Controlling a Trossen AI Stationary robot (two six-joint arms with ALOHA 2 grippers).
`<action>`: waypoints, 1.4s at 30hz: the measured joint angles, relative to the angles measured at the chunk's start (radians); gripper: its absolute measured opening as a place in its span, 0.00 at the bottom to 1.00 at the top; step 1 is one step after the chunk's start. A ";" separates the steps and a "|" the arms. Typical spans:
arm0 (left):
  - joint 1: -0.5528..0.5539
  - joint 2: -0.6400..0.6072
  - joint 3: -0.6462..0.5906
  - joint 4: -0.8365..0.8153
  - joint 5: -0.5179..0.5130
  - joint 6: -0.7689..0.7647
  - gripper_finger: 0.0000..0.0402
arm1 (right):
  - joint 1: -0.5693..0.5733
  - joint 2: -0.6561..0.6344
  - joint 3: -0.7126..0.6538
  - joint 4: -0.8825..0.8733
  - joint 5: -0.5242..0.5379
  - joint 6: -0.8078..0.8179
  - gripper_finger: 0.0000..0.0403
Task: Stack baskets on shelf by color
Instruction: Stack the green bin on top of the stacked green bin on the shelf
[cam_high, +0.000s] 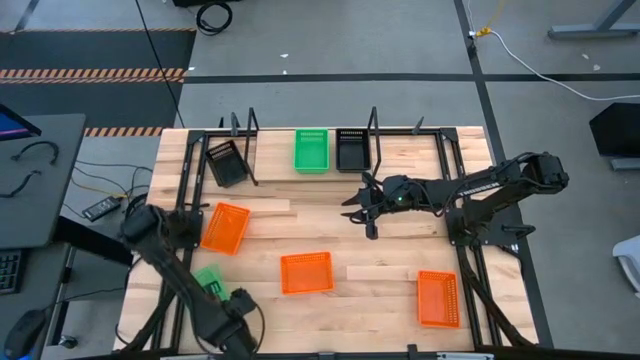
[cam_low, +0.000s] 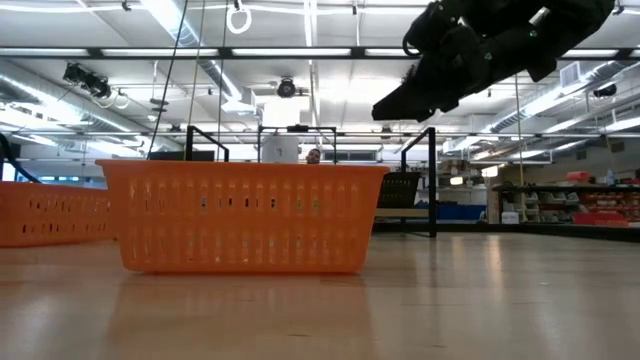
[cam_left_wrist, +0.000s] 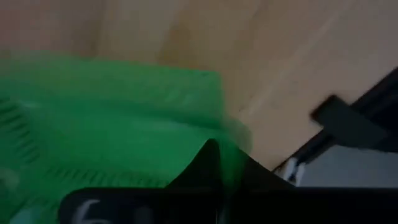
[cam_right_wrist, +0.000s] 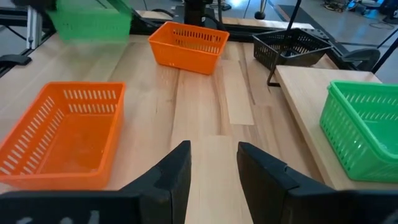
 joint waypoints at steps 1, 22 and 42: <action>0.017 -0.010 0.027 -0.061 -0.009 0.012 0.01 | 0.000 0.000 0.000 -0.004 0.000 0.000 0.34; 0.564 -0.025 0.413 -0.307 -0.553 0.969 0.00 | -0.014 0.000 0.000 -0.184 0.008 0.106 0.34; 1.052 -0.012 0.412 0.004 -0.516 1.676 0.00 | 0.001 0.000 0.000 -0.200 0.007 0.134 0.34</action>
